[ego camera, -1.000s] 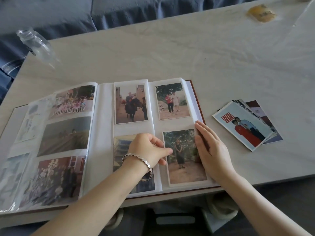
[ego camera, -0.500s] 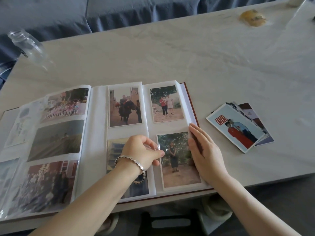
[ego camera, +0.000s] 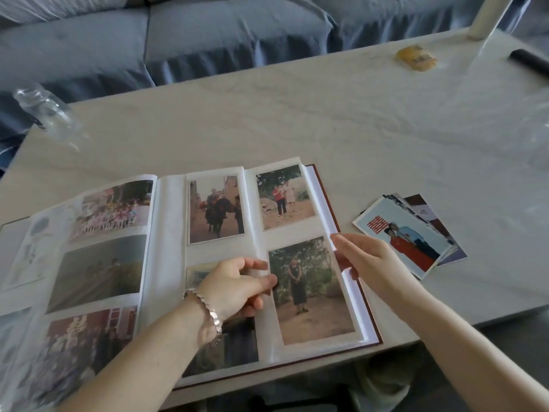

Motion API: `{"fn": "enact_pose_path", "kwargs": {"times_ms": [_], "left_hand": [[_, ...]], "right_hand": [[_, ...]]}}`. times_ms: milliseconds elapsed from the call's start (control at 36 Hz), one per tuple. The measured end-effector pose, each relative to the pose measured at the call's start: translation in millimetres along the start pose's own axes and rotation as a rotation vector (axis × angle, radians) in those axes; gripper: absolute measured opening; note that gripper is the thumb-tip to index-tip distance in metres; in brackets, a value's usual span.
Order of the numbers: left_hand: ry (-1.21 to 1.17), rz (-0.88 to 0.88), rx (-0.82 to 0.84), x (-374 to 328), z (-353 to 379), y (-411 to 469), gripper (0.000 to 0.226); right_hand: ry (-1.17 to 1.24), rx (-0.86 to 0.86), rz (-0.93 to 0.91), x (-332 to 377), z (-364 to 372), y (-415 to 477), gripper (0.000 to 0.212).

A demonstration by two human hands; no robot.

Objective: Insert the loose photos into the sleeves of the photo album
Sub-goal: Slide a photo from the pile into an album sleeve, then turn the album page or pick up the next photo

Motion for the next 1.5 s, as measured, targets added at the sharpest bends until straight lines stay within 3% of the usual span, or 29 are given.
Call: {"fn": "enact_pose_path", "kwargs": {"times_ms": [167,222,306,361,417,500,583,639,694,750,778,889,1056,1167,1222,1333,1417,1500], "left_hand": [[0.643,0.248,-0.375,-46.3,-25.4,-24.6,0.019],[0.571,0.317,-0.371,-58.0,-26.3,-27.4,0.028],[0.256,0.277,-0.164,-58.7,-18.7,-18.2,0.061],[0.165,0.251,-0.134,-59.7,-20.7,-14.3,0.051],[0.174,0.26,-0.246,-63.1,-37.7,-16.7,0.017],[0.266,0.288,-0.363,-65.9,-58.1,-19.7,0.02],[0.295,0.291,-0.44,-57.5,-80.2,-20.6,0.021],[0.321,0.263,-0.471,-48.1,-90.1,-19.6,0.029],[0.385,0.221,-0.506,-38.7,-95.6,-19.5,0.055],[0.518,0.179,-0.56,-32.6,-96.8,-21.6,0.079],[0.61,0.167,-0.595,-32.8,-94.8,-23.3,0.08],[0.877,0.286,-0.657,-45.9,-75.6,-23.9,0.054],[0.908,0.474,-0.461,-62.7,-37.6,-17.0,0.022],[0.842,0.562,-0.383,-72.2,-20.9,-15.4,0.019],[0.732,0.553,-0.329,-72.8,-17.1,-13.8,0.016],[0.247,0.42,-0.116,-63.3,-1.4,-1.2,0.006],[-0.166,0.249,0.083,-50.6,24.6,6.0,0.023],[-0.397,0.218,0.166,-50.0,37.7,4.0,0.033]], "right_hand": [[0.131,0.241,-0.085,26.3,32.2,2.4,0.031],[0.108,0.329,-0.115,37.4,50.1,0.6,0.029],[-0.053,0.475,-0.147,50.0,81.8,-5.0,0.032],[-0.188,0.52,-0.158,53.6,94.2,-9.1,0.022],[-0.396,0.395,-0.195,58.1,82.4,-8.2,0.021],[-0.688,0.034,-0.137,51.8,31.7,-1.0,0.035],[-0.921,-0.131,0.144,19.4,-17.5,8.8,0.052],[-1.006,-0.151,0.331,-2.7,-39.5,11.6,0.059],[-1.039,-0.16,0.452,-18.5,-52.7,10.2,0.061],[-1.095,-0.191,0.458,-20.8,-58.6,9.0,0.049],[-1.139,-0.206,0.444,-19.8,-60.0,9.2,0.041],[-1.274,-0.234,0.34,-2.3,-57.3,6.7,0.032],[-1.319,-0.206,0.364,1.4,-64.6,6.7,0.038],[-1.268,-0.221,0.4,3.5,-69.9,3.8,0.018],[-1.295,-0.324,0.289,20.7,-66.5,1.6,0.027],[-1.109,-0.692,-0.285,80.2,-51.5,-32.8,0.029],[-1.121,-0.612,-0.607,108.1,-8.1,-44.1,0.012],[-1.118,-0.395,-0.779,119.8,35.7,-46.6,0.017]]}}
Point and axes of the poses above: each hand's wrist, its own y-axis towards the middle knuckle, its own z-axis out of the palm, x = y × z, the point moved 10 cm from there along y, towards the middle knuckle, and after that the axes turned 15 degrees about x, right-handed, at the moved point
